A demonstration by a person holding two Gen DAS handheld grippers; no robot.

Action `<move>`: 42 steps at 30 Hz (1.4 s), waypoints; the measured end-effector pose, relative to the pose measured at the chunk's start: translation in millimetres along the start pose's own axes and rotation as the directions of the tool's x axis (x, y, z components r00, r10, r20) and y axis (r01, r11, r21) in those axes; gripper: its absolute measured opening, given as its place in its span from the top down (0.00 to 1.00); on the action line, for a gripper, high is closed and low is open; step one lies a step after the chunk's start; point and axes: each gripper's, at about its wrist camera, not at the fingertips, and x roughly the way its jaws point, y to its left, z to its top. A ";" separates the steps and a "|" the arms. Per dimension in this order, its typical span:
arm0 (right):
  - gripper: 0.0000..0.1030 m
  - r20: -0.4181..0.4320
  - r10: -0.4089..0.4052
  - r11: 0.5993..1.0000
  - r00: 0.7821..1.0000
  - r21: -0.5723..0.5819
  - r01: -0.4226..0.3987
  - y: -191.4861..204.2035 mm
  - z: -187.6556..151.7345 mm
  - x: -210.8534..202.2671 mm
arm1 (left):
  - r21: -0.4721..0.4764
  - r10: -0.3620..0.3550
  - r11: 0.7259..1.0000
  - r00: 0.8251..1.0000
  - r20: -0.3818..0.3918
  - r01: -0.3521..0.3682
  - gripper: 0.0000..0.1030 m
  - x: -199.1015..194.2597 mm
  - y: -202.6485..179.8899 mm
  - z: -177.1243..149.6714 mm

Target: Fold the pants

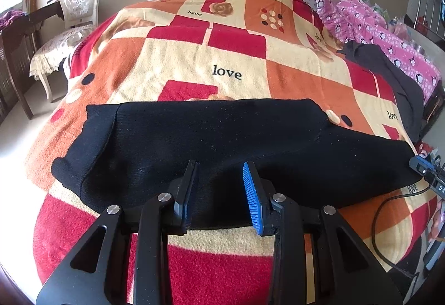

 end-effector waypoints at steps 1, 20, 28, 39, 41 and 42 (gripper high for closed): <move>0.56 -0.005 0.012 1.000 1.000 0.008 -0.011 2.8 -0.5 1.8 | 0.010 0.003 1.000 1.000 0.004 -0.003 0.69 -0.6 -2.5 0.1; 0.55 -0.040 0.113 0.993 0.993 0.046 -0.111 46.7 -3.1 22.6 | 0.061 0.005 0.998 0.999 0.034 -0.007 0.69 1.9 -36.2 4.4; 0.54 -0.050 0.103 0.994 0.993 0.046 -0.101 48.1 -4.6 26.6 | 0.071 0.009 0.997 1.000 0.021 -0.010 0.69 6.4 -44.7 2.2; 0.51 -0.073 0.083 0.996 0.994 0.033 -0.081 34.6 -7.1 26.8 | 0.011 -0.025 1.000 1.000 0.005 0.025 0.65 -8.3 -9.4 3.3; 0.50 -0.074 0.088 0.996 0.993 0.040 -0.085 30.7 -6.8 26.8 | -0.015 -0.027 1.000 1.000 -0.006 0.027 0.46 -10.6 3.6 4.2; 0.50 -0.071 0.084 0.996 0.994 0.041 -0.081 28.8 -7.1 25.9 | -0.027 -0.028 0.999 1.000 -0.002 0.028 0.45 -12.6 9.1 3.4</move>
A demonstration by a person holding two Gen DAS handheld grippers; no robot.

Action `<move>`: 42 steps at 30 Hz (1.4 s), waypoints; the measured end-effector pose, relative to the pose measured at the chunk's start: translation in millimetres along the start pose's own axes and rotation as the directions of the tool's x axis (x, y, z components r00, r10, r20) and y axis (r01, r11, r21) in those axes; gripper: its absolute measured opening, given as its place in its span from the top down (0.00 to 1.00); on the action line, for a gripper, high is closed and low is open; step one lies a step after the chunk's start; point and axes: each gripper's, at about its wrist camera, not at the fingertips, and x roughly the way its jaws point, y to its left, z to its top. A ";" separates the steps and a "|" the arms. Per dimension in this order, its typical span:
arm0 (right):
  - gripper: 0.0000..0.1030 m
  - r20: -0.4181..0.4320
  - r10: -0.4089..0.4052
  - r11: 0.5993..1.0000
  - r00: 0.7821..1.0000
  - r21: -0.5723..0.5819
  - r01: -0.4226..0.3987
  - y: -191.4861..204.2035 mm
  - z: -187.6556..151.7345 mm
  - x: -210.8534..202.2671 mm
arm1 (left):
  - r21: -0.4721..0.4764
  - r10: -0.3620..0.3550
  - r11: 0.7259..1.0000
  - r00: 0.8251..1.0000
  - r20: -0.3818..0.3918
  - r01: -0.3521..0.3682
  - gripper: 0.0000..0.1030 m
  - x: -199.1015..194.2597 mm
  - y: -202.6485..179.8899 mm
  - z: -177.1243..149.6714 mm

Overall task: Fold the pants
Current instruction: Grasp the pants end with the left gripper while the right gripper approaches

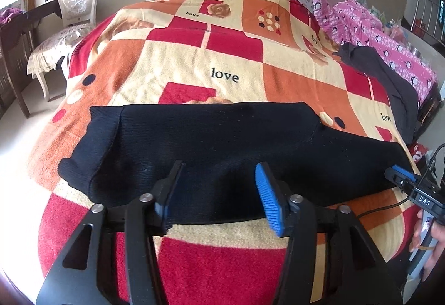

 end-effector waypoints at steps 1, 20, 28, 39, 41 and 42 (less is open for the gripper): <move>0.50 0.003 -0.004 1.000 1.000 0.001 0.004 -1.9 -0.4 -0.8 | -0.010 0.003 1.000 1.000 0.006 -0.003 0.45 -1.7 4.6 -0.8; 0.45 -0.013 -0.118 0.980 0.993 0.157 0.119 -93.4 -24.6 -45.7 | 0.280 -0.355 0.865 0.902 -0.246 0.417 0.45 59.6 -148.0 42.1; 0.45 -0.022 -0.088 0.974 0.996 0.210 0.091 -122.6 -35.1 -53.0 | 0.372 -0.425 0.723 0.800 -0.424 0.582 0.45 109.7 -252.6 58.3; 0.35 0.050 0.052 0.984 0.997 0.170 -0.060 -128.3 -33.0 -41.9 | 0.473 -0.371 0.569 0.724 -0.582 0.672 0.42 163.8 -336.1 48.1; 0.34 0.074 0.075 0.979 0.994 0.185 -0.087 -132.1 -34.1 -40.5 | 0.477 -0.382 0.536 0.704 -0.599 0.696 0.39 166.0 -345.8 47.4; 0.33 0.085 0.084 0.976 0.993 0.192 -0.099 -133.4 -34.2 -39.9 | 0.476 -0.381 0.510 0.684 -0.622 0.717 0.38 167.5 -352.0 45.2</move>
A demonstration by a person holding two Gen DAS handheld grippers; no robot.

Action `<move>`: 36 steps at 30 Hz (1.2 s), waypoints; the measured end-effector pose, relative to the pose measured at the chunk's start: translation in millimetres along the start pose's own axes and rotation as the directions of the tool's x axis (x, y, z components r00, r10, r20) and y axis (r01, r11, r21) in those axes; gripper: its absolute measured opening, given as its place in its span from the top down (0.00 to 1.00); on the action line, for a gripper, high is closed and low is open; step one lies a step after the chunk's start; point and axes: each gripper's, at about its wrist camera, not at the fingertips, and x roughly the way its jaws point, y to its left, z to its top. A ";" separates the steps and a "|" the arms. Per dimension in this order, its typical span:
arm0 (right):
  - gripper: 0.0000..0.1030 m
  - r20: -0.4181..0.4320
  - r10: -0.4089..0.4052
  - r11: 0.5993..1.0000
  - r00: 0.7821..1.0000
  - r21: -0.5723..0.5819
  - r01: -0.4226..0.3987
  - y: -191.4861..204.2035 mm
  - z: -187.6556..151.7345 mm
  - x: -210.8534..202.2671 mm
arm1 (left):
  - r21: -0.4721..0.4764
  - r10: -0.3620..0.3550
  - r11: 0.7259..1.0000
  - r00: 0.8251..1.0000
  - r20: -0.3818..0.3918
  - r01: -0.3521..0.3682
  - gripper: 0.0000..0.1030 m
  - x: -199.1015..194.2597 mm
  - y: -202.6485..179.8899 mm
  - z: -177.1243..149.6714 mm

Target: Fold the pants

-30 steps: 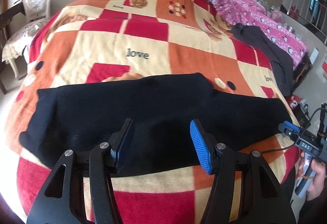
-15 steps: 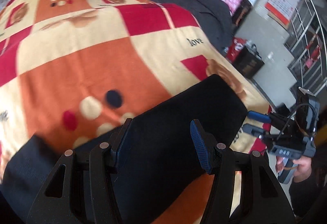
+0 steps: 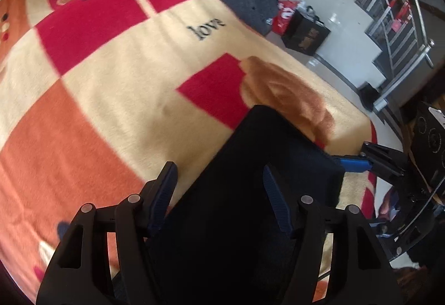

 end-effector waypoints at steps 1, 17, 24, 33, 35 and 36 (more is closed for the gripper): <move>0.32 0.008 0.015 1.000 1.000 0.008 -0.015 -0.9 0.0 0.4 | 0.028 0.001 1.000 1.000 0.012 -0.001 0.33 1.7 -4.1 2.8; 0.83 0.078 0.054 0.996 0.995 0.073 -0.060 -13.9 3.6 8.1 | 0.136 -0.111 0.985 0.993 0.051 0.103 0.83 27.3 -23.8 34.6; 0.86 0.109 0.052 0.997 0.993 0.049 -0.057 -0.6 10.7 -0.6 | 0.149 -0.103 0.985 0.986 0.133 0.083 0.87 1.5 -30.6 31.1; 0.87 0.162 0.129 0.988 0.978 -0.106 -0.112 67.8 43.8 -25.0 | 0.086 -0.076 0.995 0.943 0.324 0.051 0.87 -112.0 -7.4 -3.1; 0.87 0.156 0.166 0.977 0.974 -0.157 -0.142 91.2 50.0 -24.9 | 0.060 -0.054 0.998 0.934 0.353 0.034 0.88 -132.8 -2.7 -18.4; 0.87 0.143 0.189 0.970 0.971 -0.184 -0.162 104.1 52.0 -22.6 | 0.036 -0.036 0.999 0.931 0.364 0.025 0.88 -144.7 3.3 -30.3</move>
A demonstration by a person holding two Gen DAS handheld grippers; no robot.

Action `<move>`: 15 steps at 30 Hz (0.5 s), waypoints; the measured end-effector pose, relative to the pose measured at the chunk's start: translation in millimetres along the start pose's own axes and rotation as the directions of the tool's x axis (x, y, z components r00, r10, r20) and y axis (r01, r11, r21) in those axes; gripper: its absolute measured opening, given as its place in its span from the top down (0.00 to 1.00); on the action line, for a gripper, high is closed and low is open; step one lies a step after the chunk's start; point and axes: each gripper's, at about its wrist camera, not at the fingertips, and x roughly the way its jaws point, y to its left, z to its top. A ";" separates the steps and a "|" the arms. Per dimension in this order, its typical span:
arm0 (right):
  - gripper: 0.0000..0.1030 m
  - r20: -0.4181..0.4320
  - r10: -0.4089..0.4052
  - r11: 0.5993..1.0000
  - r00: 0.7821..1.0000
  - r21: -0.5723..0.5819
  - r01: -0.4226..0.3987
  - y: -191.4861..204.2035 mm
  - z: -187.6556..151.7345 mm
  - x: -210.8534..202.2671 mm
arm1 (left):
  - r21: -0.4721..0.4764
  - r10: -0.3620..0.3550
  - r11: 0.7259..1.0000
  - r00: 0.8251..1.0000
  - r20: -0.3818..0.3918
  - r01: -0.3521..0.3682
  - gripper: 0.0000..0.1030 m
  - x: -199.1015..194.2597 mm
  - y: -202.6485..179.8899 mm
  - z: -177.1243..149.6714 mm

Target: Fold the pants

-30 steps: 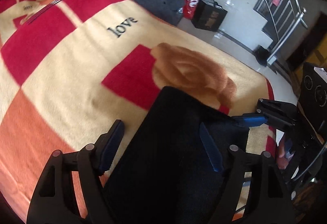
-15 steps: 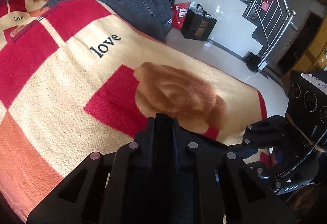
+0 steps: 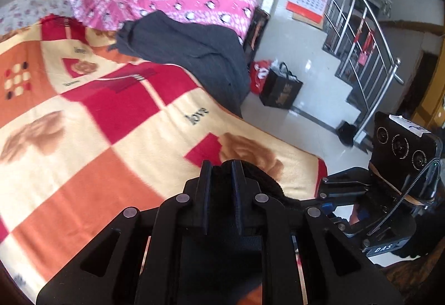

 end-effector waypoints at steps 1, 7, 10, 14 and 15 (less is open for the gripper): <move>0.87 -0.009 0.020 1.000 1.000 -0.018 -0.020 9.6 1.8 5.1 | -0.020 0.017 1.000 1.000 0.005 -0.017 0.88 -12.6 6.4 -9.8; 0.87 -0.108 0.145 0.980 0.983 -0.121 -0.158 71.7 -3.4 50.9 | -0.136 0.138 0.981 0.990 0.008 -0.136 0.88 -64.5 33.9 -64.1; 0.87 -0.144 0.189 0.966 0.971 -0.149 -0.210 94.6 -8.5 70.5 | -0.226 0.157 0.962 0.988 -0.002 -0.153 0.88 -75.4 48.7 -89.8; 0.87 -0.217 0.221 0.958 0.951 -0.134 -0.254 104.5 -12.9 92.6 | -0.329 0.156 0.933 0.988 -0.003 -0.148 0.88 -83.6 67.8 -116.6; 0.87 -0.229 0.229 0.959 0.946 -0.115 -0.260 104.8 -15.4 97.8 | -0.353 0.164 0.923 0.987 -0.005 -0.155 0.88 -84.4 72.3 -123.8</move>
